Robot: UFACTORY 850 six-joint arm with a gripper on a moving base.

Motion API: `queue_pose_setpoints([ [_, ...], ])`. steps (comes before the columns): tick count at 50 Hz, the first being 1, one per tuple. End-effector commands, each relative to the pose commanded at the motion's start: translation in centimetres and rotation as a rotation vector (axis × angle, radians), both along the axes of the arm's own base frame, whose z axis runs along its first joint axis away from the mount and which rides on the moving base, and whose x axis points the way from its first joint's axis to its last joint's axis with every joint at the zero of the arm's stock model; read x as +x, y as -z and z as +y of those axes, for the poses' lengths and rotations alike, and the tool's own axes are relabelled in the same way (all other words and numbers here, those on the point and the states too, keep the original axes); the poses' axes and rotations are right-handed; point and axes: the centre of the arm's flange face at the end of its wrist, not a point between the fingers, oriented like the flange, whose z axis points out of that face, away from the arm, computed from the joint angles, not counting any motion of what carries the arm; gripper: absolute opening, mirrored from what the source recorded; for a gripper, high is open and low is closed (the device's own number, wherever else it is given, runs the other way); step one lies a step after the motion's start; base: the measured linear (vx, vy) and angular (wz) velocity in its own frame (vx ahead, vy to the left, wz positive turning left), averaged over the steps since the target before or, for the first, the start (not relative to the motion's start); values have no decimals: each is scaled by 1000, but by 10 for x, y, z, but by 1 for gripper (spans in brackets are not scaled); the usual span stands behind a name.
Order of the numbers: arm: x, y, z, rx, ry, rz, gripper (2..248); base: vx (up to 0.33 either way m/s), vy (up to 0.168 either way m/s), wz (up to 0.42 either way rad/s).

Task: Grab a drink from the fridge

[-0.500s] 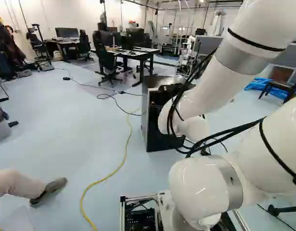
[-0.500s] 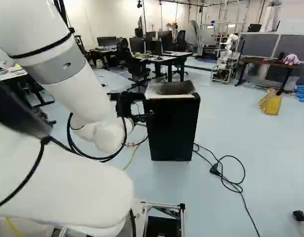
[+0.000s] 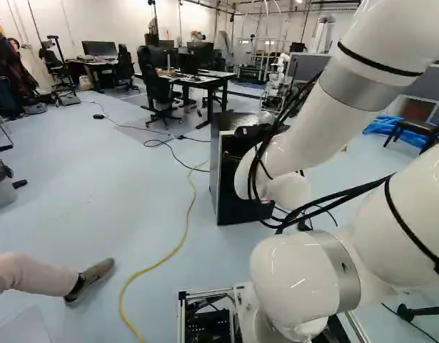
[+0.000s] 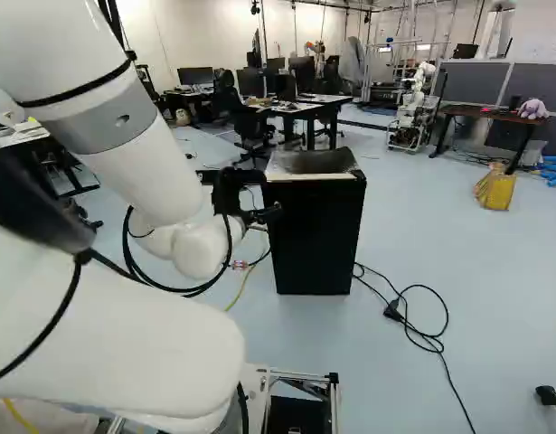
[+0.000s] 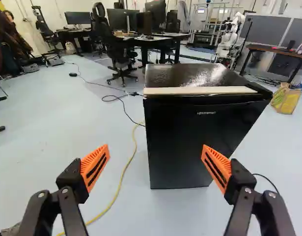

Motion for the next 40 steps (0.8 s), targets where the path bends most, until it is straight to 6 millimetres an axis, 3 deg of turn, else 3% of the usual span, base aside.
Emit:
queue_pose_setpoints([
  [40,0,0,0,6,10,0,247,0,0,0],
])
